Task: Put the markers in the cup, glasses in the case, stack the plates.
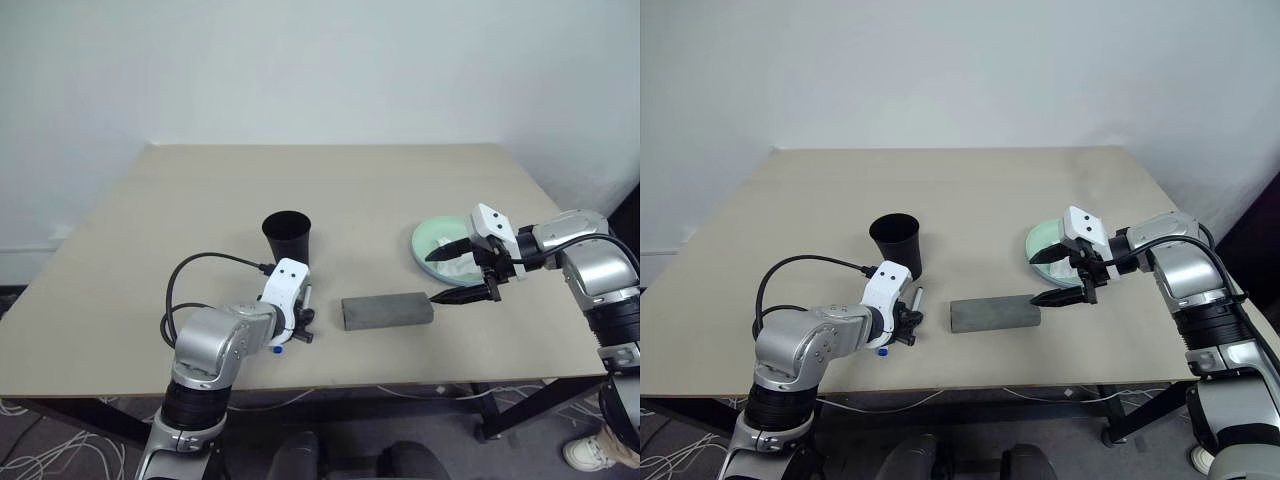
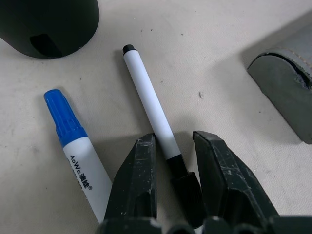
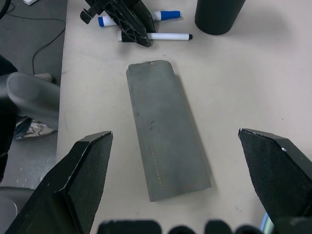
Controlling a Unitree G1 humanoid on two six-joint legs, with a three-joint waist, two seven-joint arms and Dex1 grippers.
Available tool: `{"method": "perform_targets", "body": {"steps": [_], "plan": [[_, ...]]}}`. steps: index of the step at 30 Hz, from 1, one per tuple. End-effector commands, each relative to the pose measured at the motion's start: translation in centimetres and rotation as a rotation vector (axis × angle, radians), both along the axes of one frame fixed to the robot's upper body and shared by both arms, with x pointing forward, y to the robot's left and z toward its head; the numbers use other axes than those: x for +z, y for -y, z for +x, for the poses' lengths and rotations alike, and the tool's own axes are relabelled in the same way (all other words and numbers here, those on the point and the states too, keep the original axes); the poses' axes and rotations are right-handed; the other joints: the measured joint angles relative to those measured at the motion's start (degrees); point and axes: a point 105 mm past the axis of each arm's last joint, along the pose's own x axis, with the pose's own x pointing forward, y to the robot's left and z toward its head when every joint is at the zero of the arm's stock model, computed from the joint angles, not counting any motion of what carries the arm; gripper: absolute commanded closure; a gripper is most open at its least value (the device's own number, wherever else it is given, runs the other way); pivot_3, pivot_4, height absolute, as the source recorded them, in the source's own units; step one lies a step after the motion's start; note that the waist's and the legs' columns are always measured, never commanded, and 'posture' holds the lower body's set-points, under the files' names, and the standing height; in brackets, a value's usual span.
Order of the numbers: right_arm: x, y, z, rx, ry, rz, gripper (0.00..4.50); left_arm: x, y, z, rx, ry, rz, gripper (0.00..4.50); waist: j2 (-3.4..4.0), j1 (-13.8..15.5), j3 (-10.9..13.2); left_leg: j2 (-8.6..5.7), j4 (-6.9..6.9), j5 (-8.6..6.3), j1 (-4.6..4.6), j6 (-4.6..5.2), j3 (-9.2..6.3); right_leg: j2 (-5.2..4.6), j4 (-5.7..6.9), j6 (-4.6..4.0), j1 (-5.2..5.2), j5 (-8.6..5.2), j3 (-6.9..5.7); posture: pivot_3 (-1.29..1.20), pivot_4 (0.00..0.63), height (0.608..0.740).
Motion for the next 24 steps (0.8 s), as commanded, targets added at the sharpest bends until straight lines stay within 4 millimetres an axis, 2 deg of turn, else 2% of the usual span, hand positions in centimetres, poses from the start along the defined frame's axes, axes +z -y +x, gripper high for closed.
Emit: {"method": "perform_targets", "body": {"steps": [1,4,8,15,18,24], "plan": [[1.6,-0.3,0.4,0.009,0.062,0.005,0.00,-0.3,0.6,-0.1,-0.044,-0.021,0.004,3.33,0.00,0.02,0.00,0.00,0.00,0.00,0.00,0.00,0.00,-0.01,0.00,0.00,0.00,0.00,-0.01,0.00,0.000,0.740],[1.6,-0.3,0.4,0.009,0.063,0.004,0.00,0.4,0.9,0.4,-0.065,0.021,0.003,3.33,0.01,0.03,0.00,-0.01,0.00,0.00,0.00,0.00,0.00,-0.03,0.00,0.00,0.00,0.00,-0.01,0.00,0.000,0.740],[1.6,-0.3,0.5,0.008,0.064,0.003,0.00,2.6,2.0,1.6,-0.103,0.141,-0.053,3.33,0.00,0.04,0.01,-0.04,-0.01,0.00,-0.01,0.00,0.00,-0.09,-0.01,0.01,-0.01,0.02,-0.06,0.00,0.000,0.740],[1.6,-0.5,0.6,0.010,0.067,0.008,0.00,5.6,3.6,2.2,-0.214,0.295,-0.154,3.33,0.00,-0.04,0.01,-0.04,-0.28,0.01,-0.01,-0.01,0.05,-0.08,-0.34,-0.01,-0.06,0.05,-0.08,0.00,0.000,0.740],[1.6,-0.5,0.6,0.012,0.067,0.009,0.00,7.0,3.8,2.8,-0.223,0.378,-0.195,3.33,0.00,-0.01,0.01,-0.04,-0.46,0.02,-0.02,-0.03,0.08,-0.04,-0.57,-0.03,-0.04,0.06,-0.06,0.00,0.000,0.740],[1.6,-0.5,0.7,0.011,0.070,0.009,0.00,8.5,4.0,3.1,-0.248,0.449,-0.238,3.33,0.00,0.03,0.01,-0.07,-0.50,0.02,-0.03,-0.01,0.12,-0.03,-0.80,-0.01,0.05,0.07,-0.03,0.00,0.000,0.740]]}}
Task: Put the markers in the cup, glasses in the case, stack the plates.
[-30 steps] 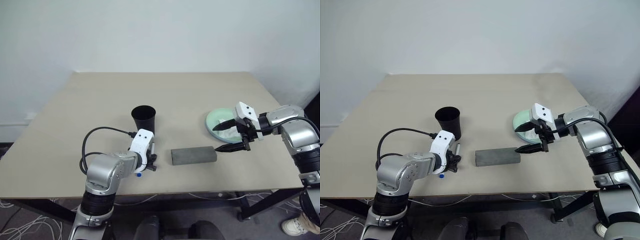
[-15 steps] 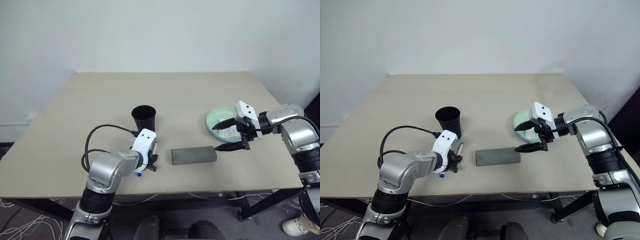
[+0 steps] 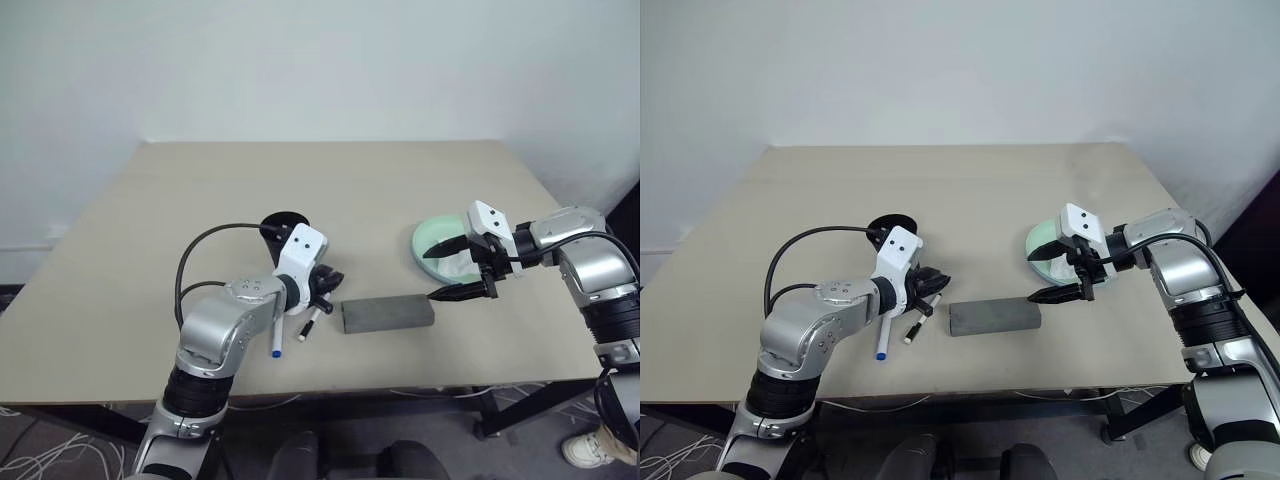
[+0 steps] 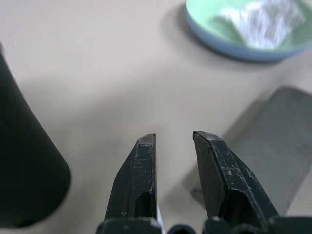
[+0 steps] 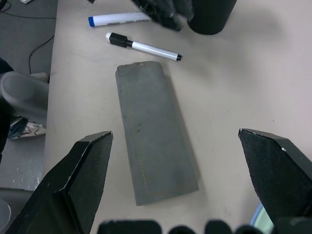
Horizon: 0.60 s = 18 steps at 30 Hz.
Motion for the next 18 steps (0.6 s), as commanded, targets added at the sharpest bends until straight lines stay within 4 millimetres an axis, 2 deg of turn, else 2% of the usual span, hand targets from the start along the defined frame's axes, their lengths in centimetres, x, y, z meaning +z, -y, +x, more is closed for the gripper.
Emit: {"method": "perform_targets", "body": {"steps": [1,11,18], "plan": [[1.4,-0.2,0.4,0.008,0.051,0.013,0.00,2.7,0.4,0.3,-0.032,0.102,-0.051,3.33,0.00,-0.01,0.00,-0.01,0.00,0.00,0.00,0.00,0.00,-0.01,0.00,0.00,0.01,0.00,0.00,0.00,0.000,0.740],[1.3,-0.2,0.5,0.006,0.052,0.016,0.00,6.1,0.4,0.5,-0.082,0.170,-0.204,3.33,0.00,-0.04,0.00,-0.01,0.10,0.01,0.01,0.02,-0.02,0.07,0.02,0.18,0.08,0.11,-0.03,0.00,0.000,0.740],[1.3,-0.2,0.5,0.005,0.053,0.018,0.00,6.6,-0.2,0.3,-0.123,0.160,-0.233,3.33,0.00,-0.04,0.00,-0.01,0.24,0.03,0.01,0.07,-0.02,0.15,0.03,0.27,0.19,0.16,-0.06,0.00,0.000,0.740]]}}
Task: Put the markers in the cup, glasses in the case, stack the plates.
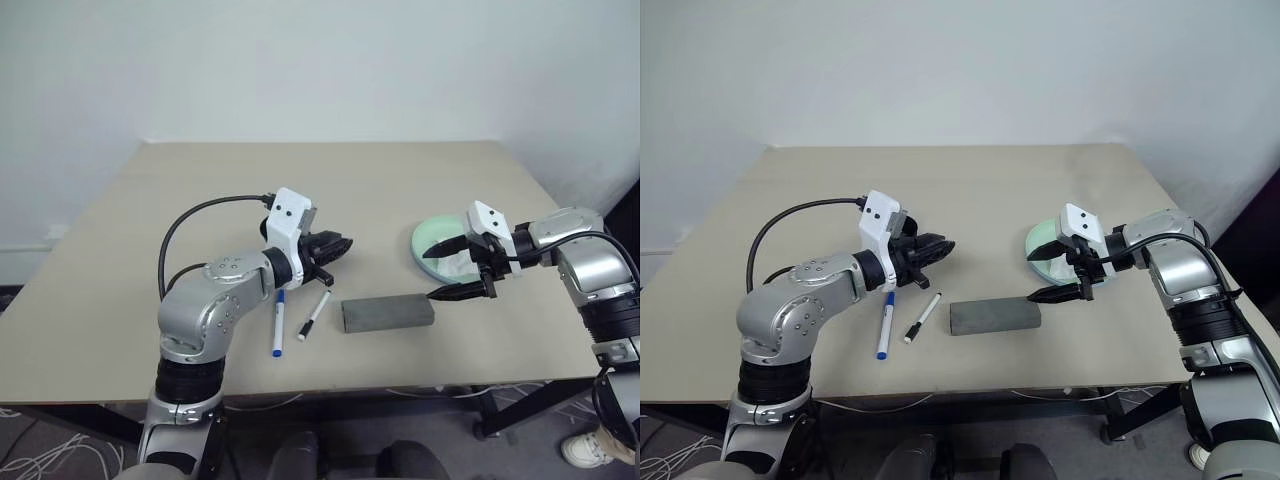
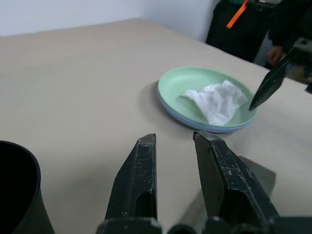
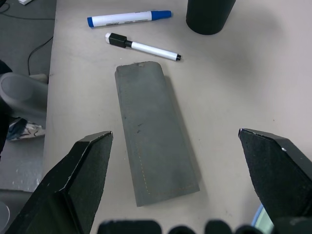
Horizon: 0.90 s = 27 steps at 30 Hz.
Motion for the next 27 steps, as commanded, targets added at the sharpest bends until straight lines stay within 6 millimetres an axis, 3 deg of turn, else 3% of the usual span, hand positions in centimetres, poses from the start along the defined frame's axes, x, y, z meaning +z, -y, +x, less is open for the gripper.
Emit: {"method": "perform_targets", "body": {"steps": [1,7,8,10,16,27], "plan": [[1.5,-0.2,0.3,0.011,0.058,0.014,0.00,1.7,-0.2,0.0,-0.024,0.059,-0.019,3.33,0.00,0.00,0.00,0.00,0.03,0.00,0.00,0.01,0.00,0.01,0.00,0.02,0.01,0.01,-0.01,0.00,0.000,0.740],[1.4,-0.2,0.3,0.010,0.057,0.013,0.00,0.6,-1.3,-0.2,-0.028,0.005,0.039,3.33,0.00,-0.02,0.00,0.00,0.17,0.01,0.01,0.05,0.00,0.01,0.00,0.10,0.09,0.06,-0.03,0.00,0.000,0.740],[1.4,-0.2,0.2,0.009,0.056,0.012,0.00,0.4,-1.6,-0.1,-0.016,-0.003,0.053,3.16,0.00,-0.02,0.00,0.00,0.17,0.01,0.01,0.05,0.00,0.01,0.00,0.12,0.08,0.07,-0.03,0.00,0.000,0.740],[1.4,-0.2,0.2,0.009,0.056,0.012,0.00,-0.1,-2.1,0.0,-0.004,-0.036,0.058,2.73,0.00,0.01,0.00,0.00,0.17,0.01,0.01,0.05,0.00,0.00,0.00,0.14,0.08,0.08,-0.03,0.00,0.000,0.740],[1.4,-0.2,0.2,0.013,0.053,0.013,0.00,-2.6,-2.7,0.2,0.055,-0.091,0.161,0.72,0.00,0.00,0.00,0.00,0.15,0.01,0.01,0.04,0.01,-0.01,0.00,0.14,0.06,0.09,0.01,0.00,0.000,0.740],[1.4,-0.2,0.1,0.015,0.053,0.010,0.00,-7.6,-3.0,-1.7,0.056,-0.227,0.399,0.72,0.01,0.01,0.00,0.00,0.00,0.01,0.00,0.03,0.03,-0.09,0.01,0.09,-0.11,0.10,0.12,0.00,0.000,0.740]]}}
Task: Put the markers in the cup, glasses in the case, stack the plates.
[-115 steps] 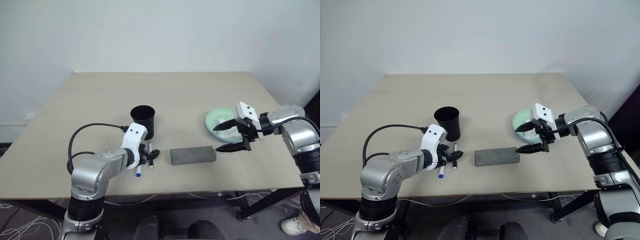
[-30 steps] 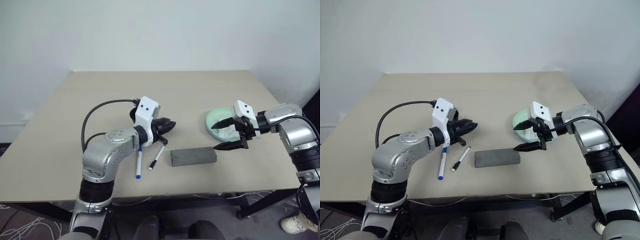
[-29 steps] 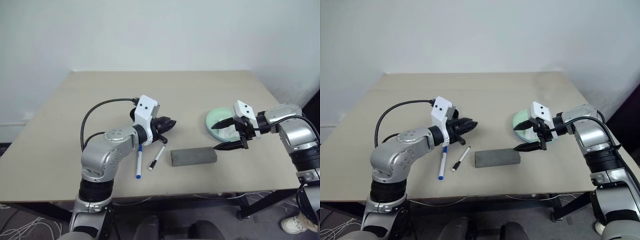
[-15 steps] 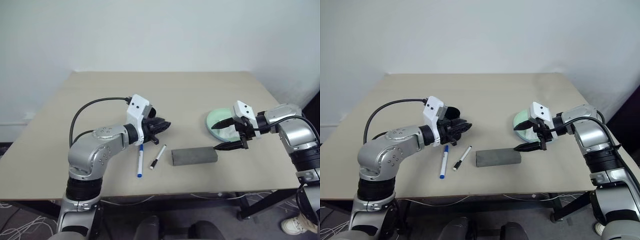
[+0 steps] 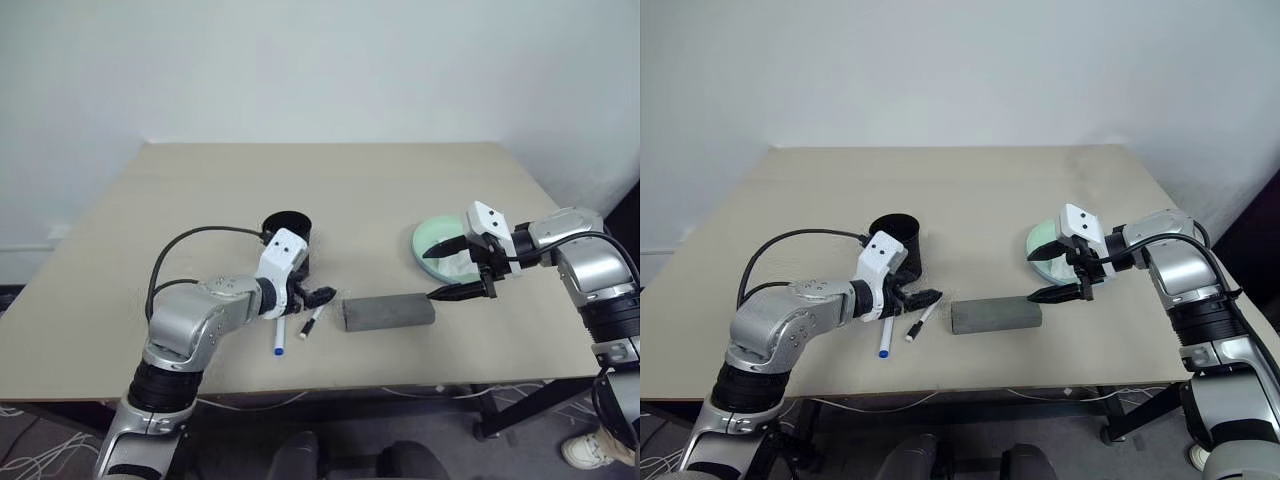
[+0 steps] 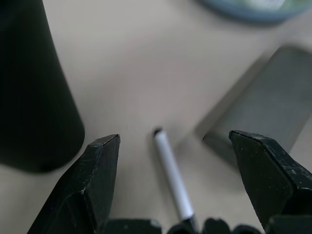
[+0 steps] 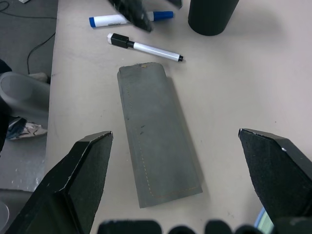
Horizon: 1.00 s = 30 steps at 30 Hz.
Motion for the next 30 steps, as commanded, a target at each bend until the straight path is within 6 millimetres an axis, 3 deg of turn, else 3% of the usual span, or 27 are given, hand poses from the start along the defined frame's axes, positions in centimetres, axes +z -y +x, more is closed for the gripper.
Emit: {"method": "perform_targets", "body": {"steps": [1,14,20,30], "plan": [[1.4,-0.2,0.1,0.016,0.052,0.013,0.00,-0.5,0.2,-0.5,-0.007,0.013,0.076,0.72,0.00,0.02,0.00,0.00,-0.02,0.00,0.00,0.00,0.00,-0.02,0.00,-0.01,-0.01,0.00,0.00,0.00,0.000,0.740],[1.4,-0.2,0.1,0.016,0.055,0.008,0.00,-2.6,0.1,-2.7,-0.039,-0.088,0.188,0.72,0.01,-0.03,0.00,0.00,-0.23,0.01,0.00,-0.02,0.02,-0.06,-0.02,-0.08,-0.14,0.01,0.08,0.00,0.000,0.740],[1.4,-0.2,0.1,0.017,0.054,0.008,0.00,-2.8,-0.1,-2.7,-0.030,-0.098,0.197,2.61,0.02,0.01,-0.01,0.00,-0.23,0.01,0.00,-0.02,0.02,-0.06,-0.02,-0.08,-0.14,0.01,0.08,0.00,0.000,0.740],[1.4,-0.3,0.2,0.019,0.054,0.007,0.00,-3.0,-0.8,-1.4,0.035,-0.118,0.215,2.61,0.07,0.02,-0.04,0.00,-0.22,0.01,0.03,-0.02,0.01,-0.11,-0.02,-0.24,-0.11,0.15,-0.02,0.00,0.000,0.740]]}}
